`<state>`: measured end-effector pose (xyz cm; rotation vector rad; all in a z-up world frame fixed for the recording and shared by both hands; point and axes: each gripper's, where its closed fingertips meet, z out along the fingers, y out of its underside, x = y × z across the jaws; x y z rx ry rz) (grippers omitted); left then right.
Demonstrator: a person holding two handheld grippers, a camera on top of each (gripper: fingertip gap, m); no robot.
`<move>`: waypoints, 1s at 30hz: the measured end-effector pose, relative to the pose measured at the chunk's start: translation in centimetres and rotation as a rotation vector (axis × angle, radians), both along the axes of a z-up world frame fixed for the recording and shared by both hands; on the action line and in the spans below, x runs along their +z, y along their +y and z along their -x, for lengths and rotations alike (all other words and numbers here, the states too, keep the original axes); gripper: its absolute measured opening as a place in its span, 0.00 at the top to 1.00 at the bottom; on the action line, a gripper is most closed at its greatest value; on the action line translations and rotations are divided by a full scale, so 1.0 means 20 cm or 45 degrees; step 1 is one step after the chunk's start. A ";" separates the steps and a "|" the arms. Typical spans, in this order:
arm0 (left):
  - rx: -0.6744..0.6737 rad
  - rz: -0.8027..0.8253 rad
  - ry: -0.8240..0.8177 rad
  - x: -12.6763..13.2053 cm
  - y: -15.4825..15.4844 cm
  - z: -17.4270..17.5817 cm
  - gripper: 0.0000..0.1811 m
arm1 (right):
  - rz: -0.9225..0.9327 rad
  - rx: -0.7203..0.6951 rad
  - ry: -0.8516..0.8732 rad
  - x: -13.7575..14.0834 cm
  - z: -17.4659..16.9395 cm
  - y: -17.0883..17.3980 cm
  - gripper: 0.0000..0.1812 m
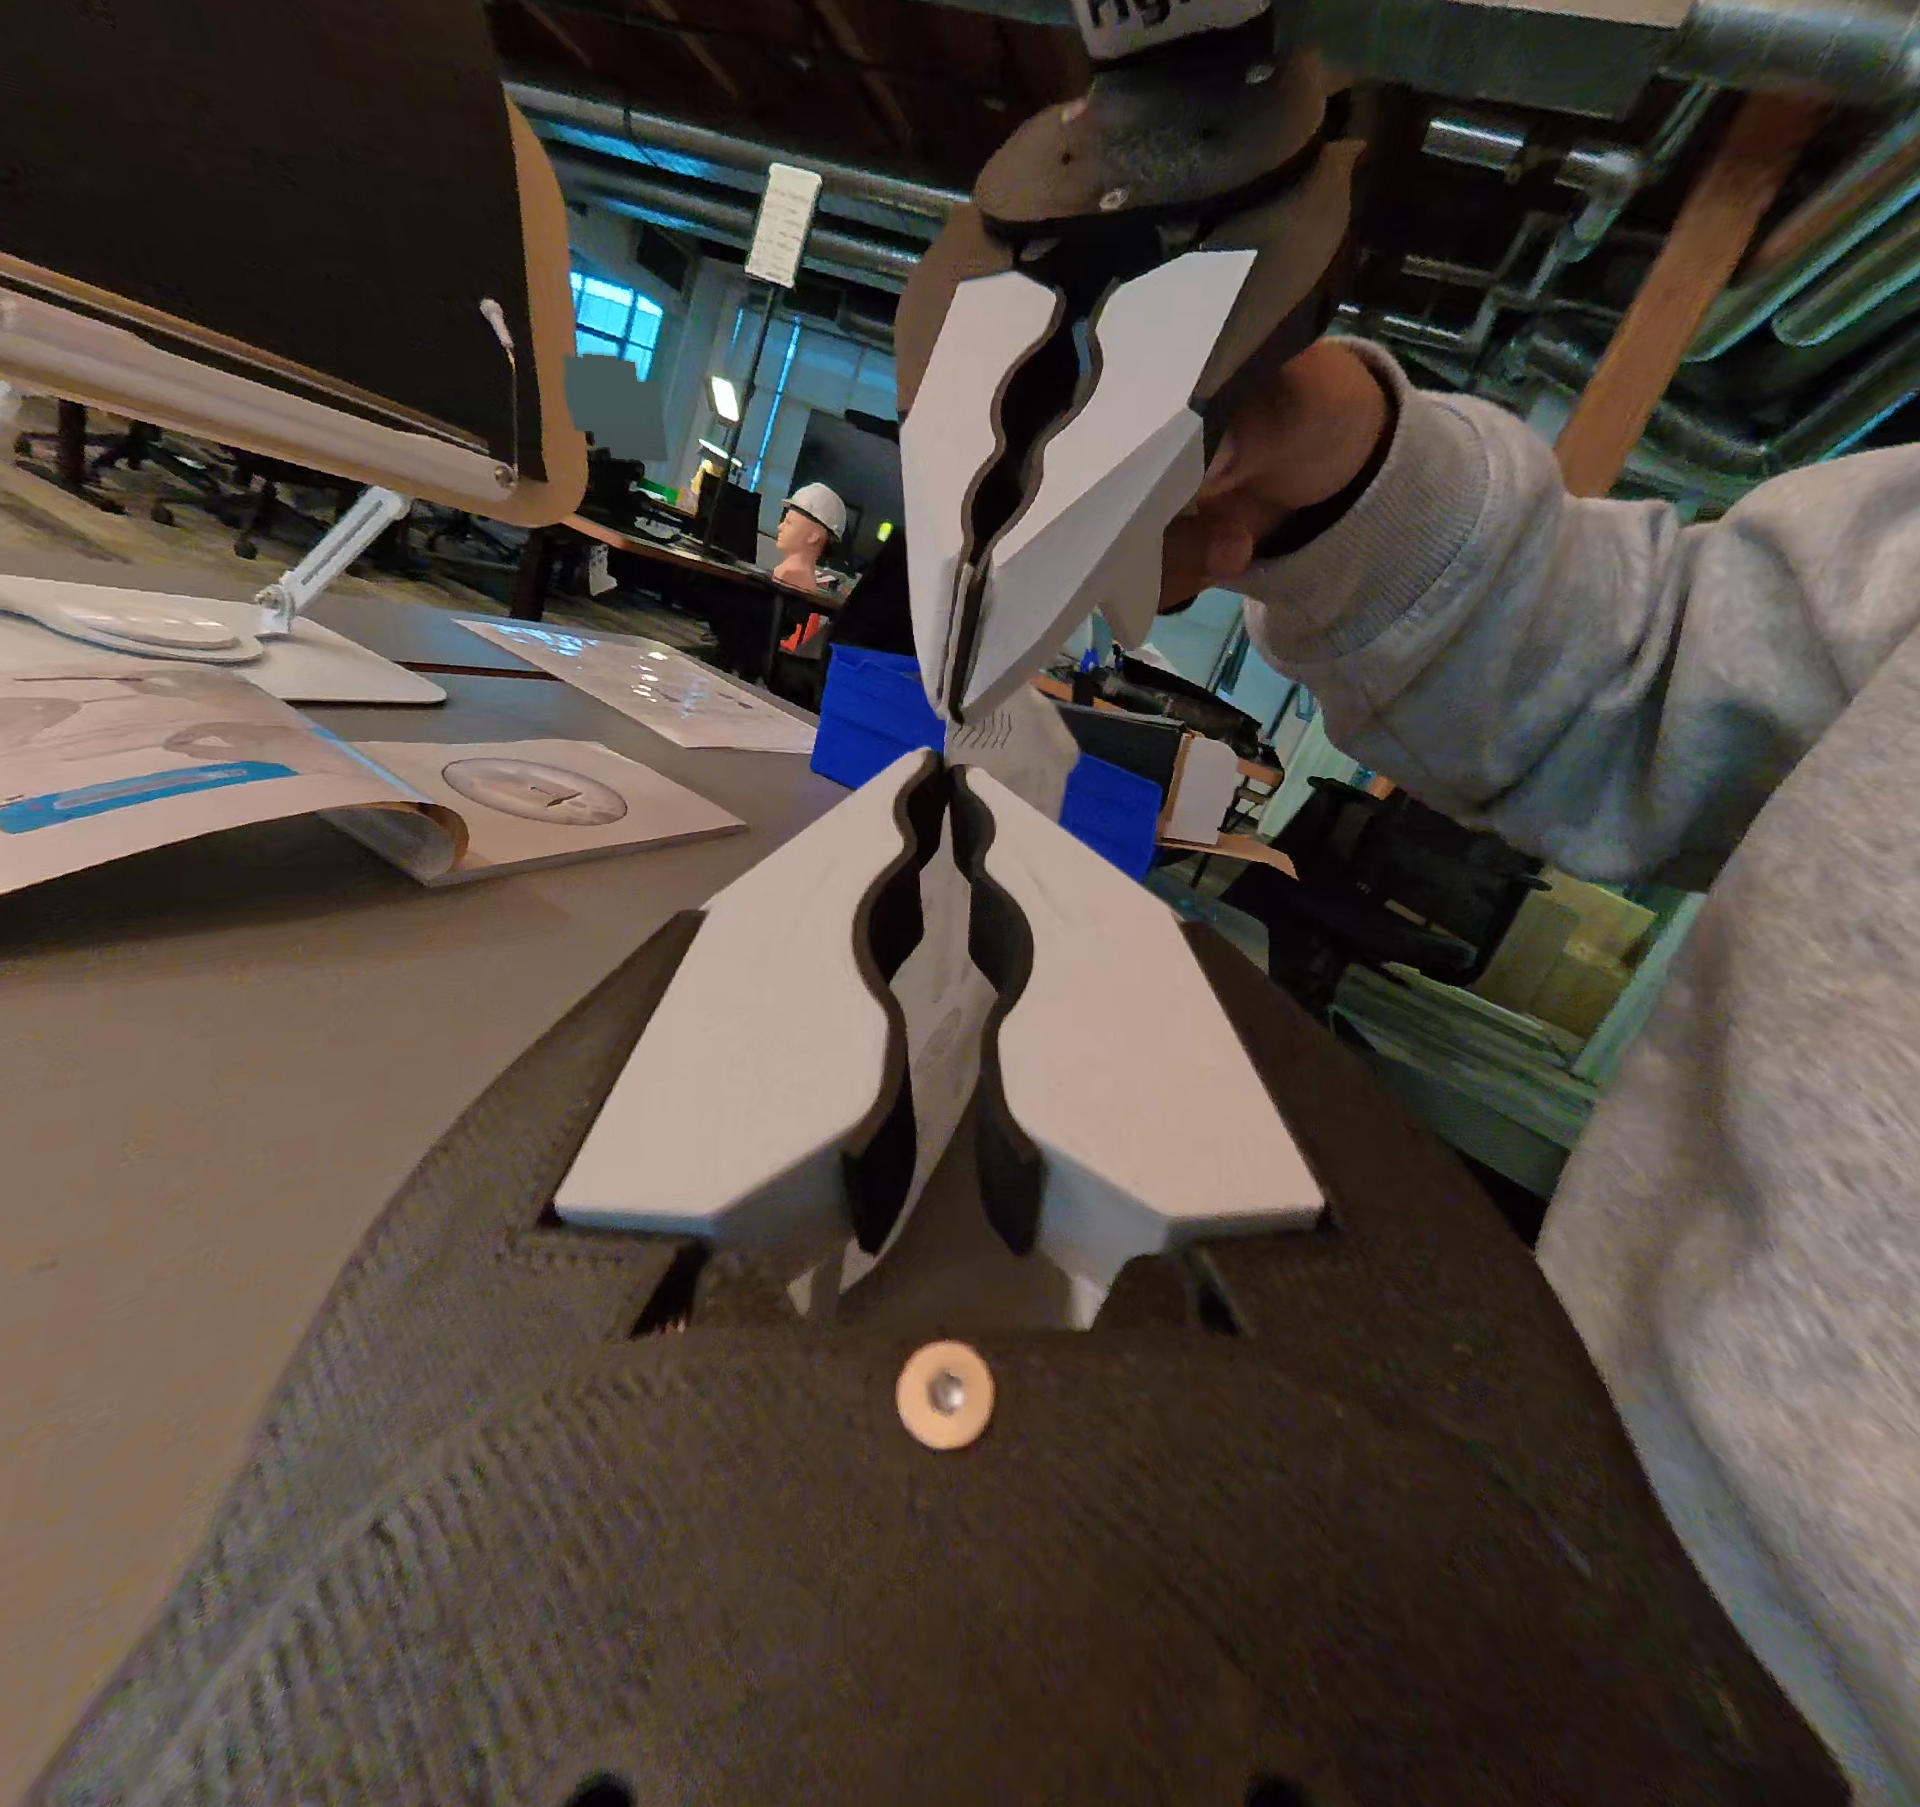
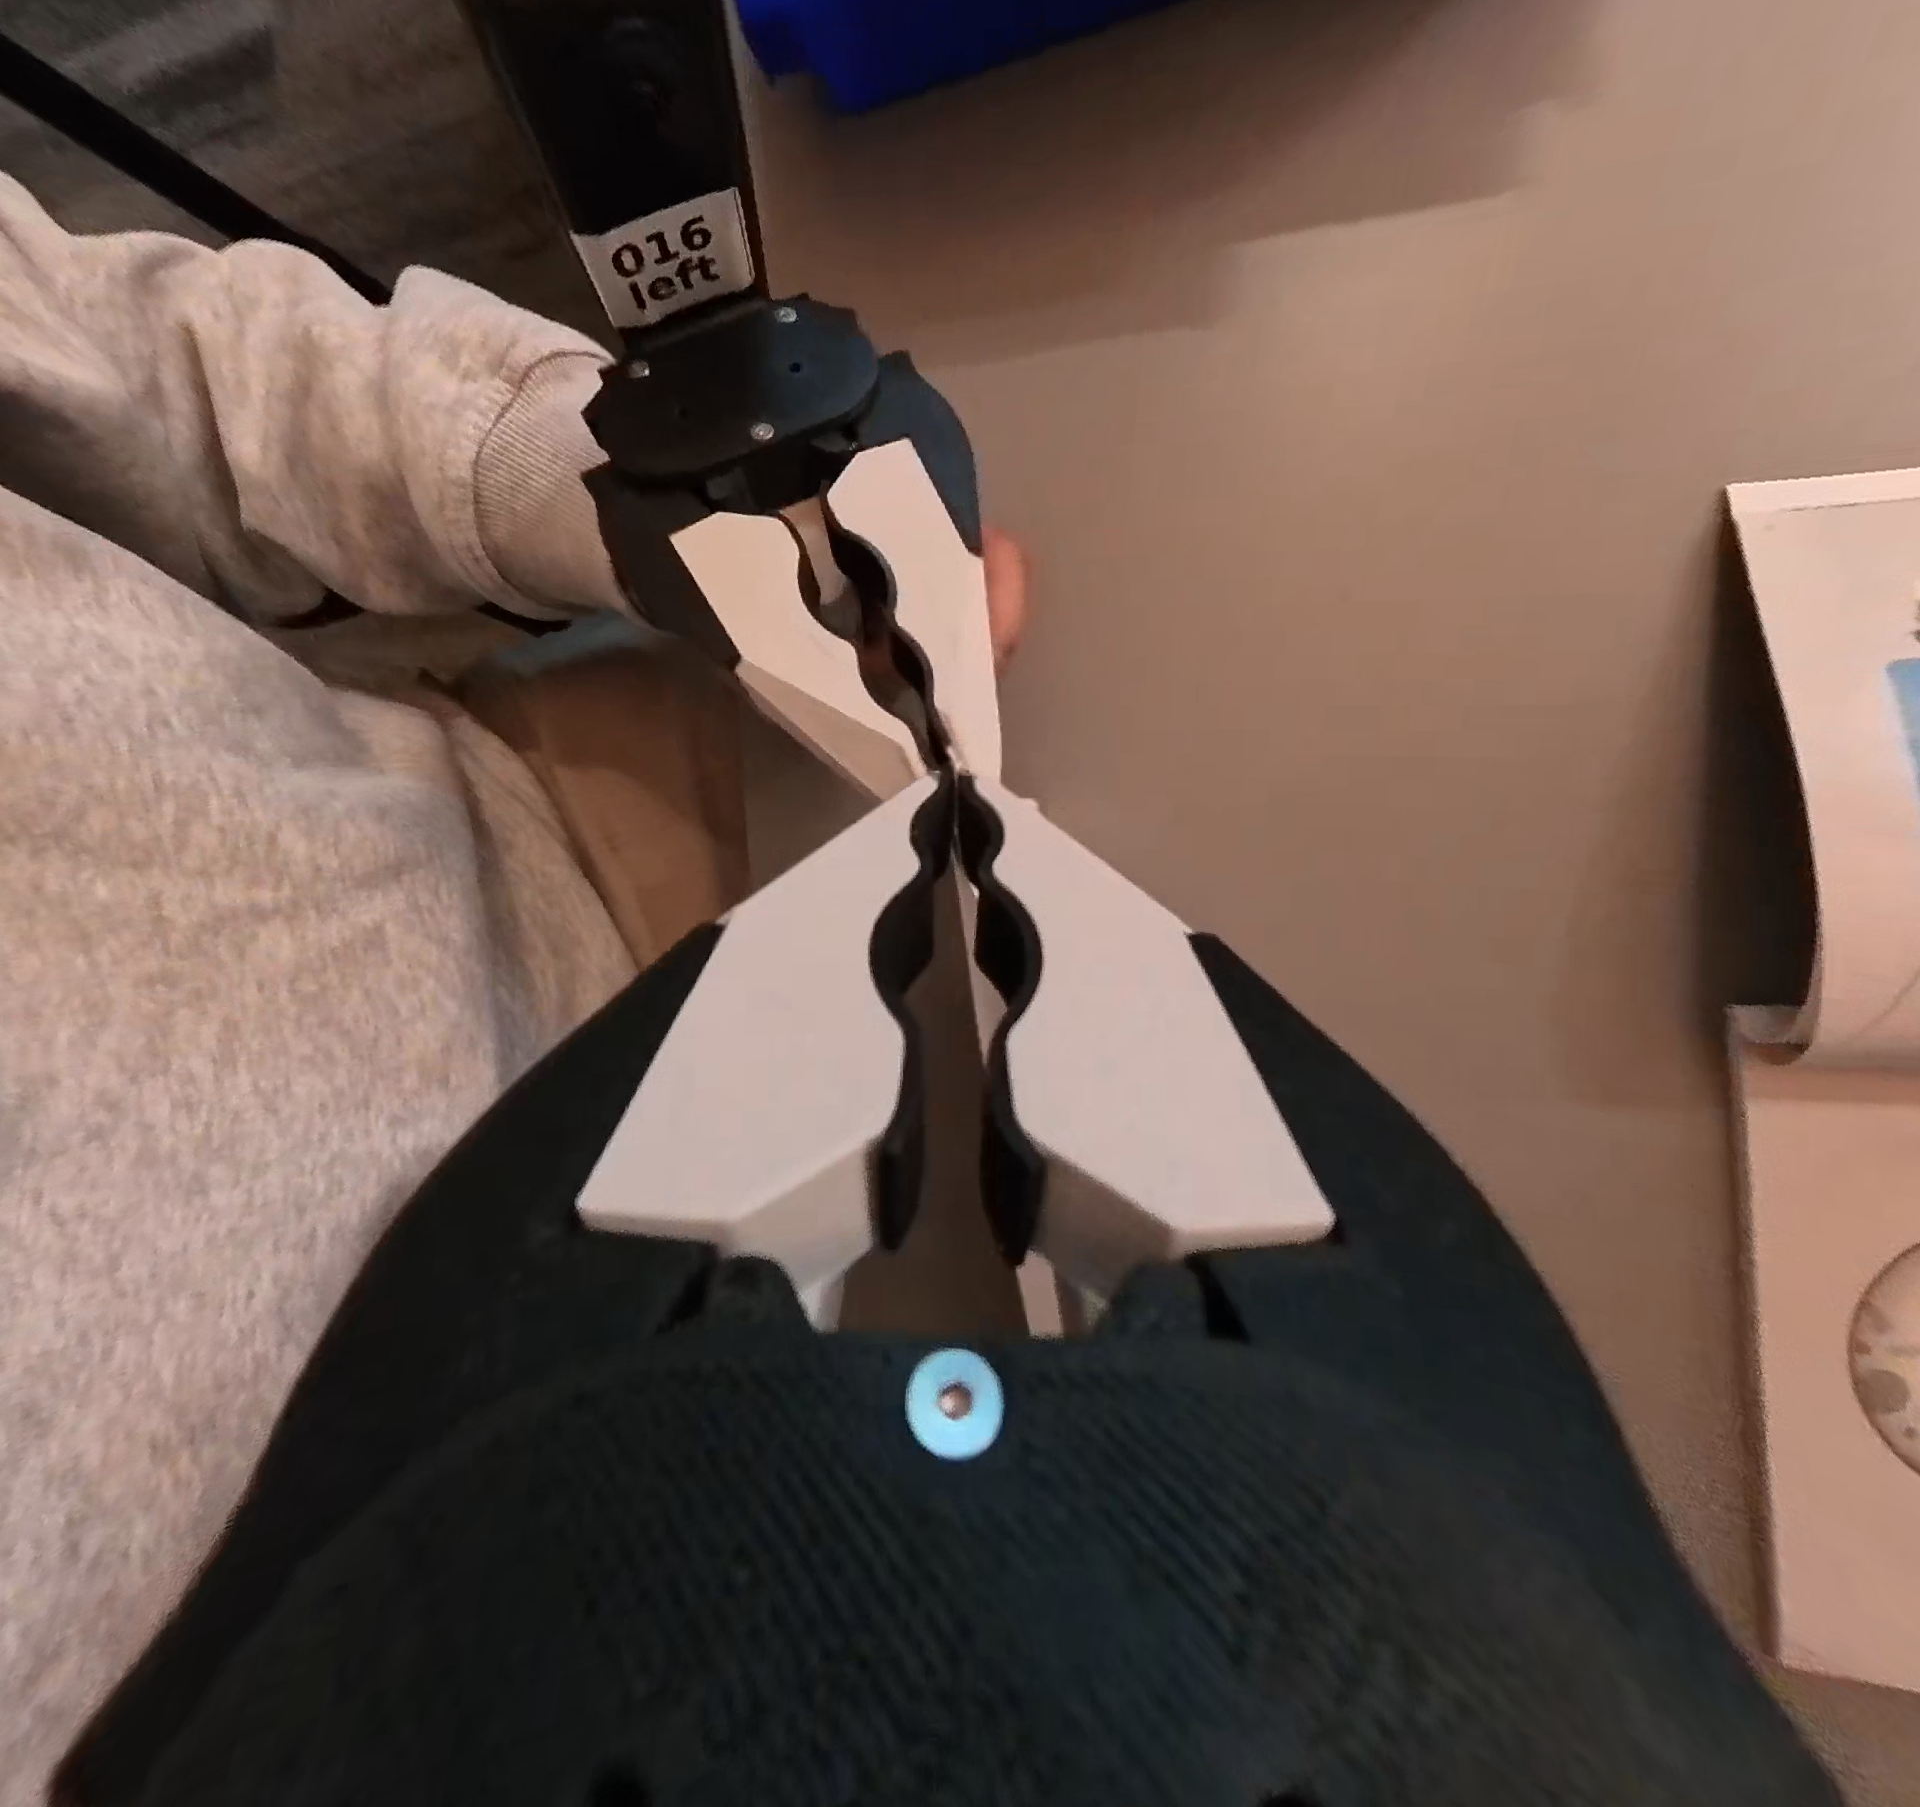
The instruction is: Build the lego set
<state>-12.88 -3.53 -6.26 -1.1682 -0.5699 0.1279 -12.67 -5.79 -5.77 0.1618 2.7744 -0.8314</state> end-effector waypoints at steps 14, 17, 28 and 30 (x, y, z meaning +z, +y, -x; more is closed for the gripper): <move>0.060 0.013 0.009 0.02 0.01 0.01 1.00 | 0.108 -0.241 -0.223 0.02 0.03 0.00 1.00; 0.046 0.003 -0.001 0.02 0.01 0.01 1.00 | 0.120 -0.288 -0.248 0.02 0.03 0.01 1.00; 0.237 0.103 0.052 0.03 0.01 0.03 1.00 | 0.113 -0.297 0.103 0.02 0.05 0.01 1.00; 0.262 0.111 0.066 0.04 0.01 0.02 1.00 | 0.140 -0.325 0.089 0.03 0.04 0.01 1.00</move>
